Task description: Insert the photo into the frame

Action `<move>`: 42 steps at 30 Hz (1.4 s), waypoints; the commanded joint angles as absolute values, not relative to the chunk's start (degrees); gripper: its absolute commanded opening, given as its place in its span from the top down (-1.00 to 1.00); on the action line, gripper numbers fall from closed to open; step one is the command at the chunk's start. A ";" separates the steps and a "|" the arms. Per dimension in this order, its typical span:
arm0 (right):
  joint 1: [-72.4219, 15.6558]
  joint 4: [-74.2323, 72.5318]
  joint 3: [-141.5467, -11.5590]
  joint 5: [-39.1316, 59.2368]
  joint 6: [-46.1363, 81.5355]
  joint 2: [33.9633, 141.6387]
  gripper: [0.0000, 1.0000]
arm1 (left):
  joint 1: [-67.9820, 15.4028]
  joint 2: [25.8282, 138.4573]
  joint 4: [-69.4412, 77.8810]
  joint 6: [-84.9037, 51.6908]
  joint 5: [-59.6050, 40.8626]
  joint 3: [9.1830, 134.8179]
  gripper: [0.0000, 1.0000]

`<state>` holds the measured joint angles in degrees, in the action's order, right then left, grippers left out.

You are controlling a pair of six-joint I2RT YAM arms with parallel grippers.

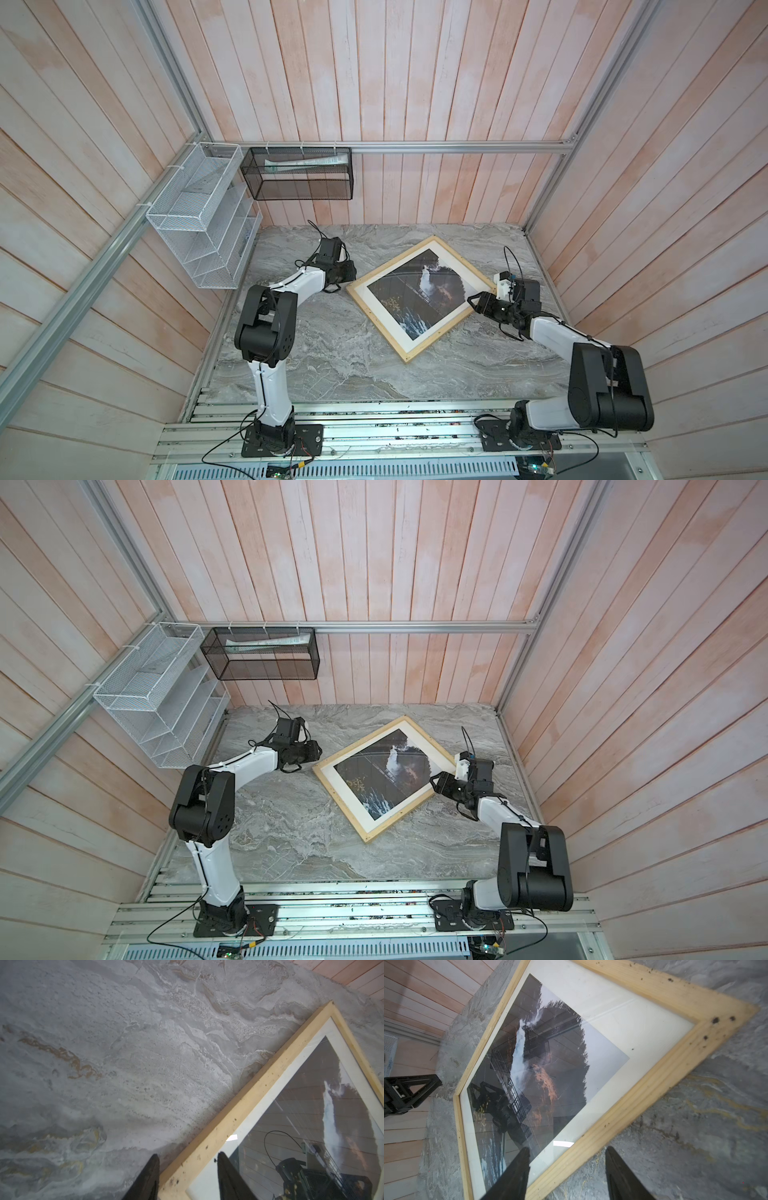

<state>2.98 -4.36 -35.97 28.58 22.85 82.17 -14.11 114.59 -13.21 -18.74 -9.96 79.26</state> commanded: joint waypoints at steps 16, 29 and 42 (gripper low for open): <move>3.71 -6.49 -35.19 32.86 24.17 87.63 -0.20 | -13.88 121.64 -8.96 -17.75 -21.39 81.65 0.05; 3.74 -7.41 -36.74 34.27 24.21 91.13 -0.20 | -13.82 118.77 -9.46 -19.44 -21.97 76.21 0.08; 2.47 -9.99 -40.11 37.85 25.22 95.74 -0.20 | -15.95 109.24 -5.09 -24.45 -22.95 60.97 0.09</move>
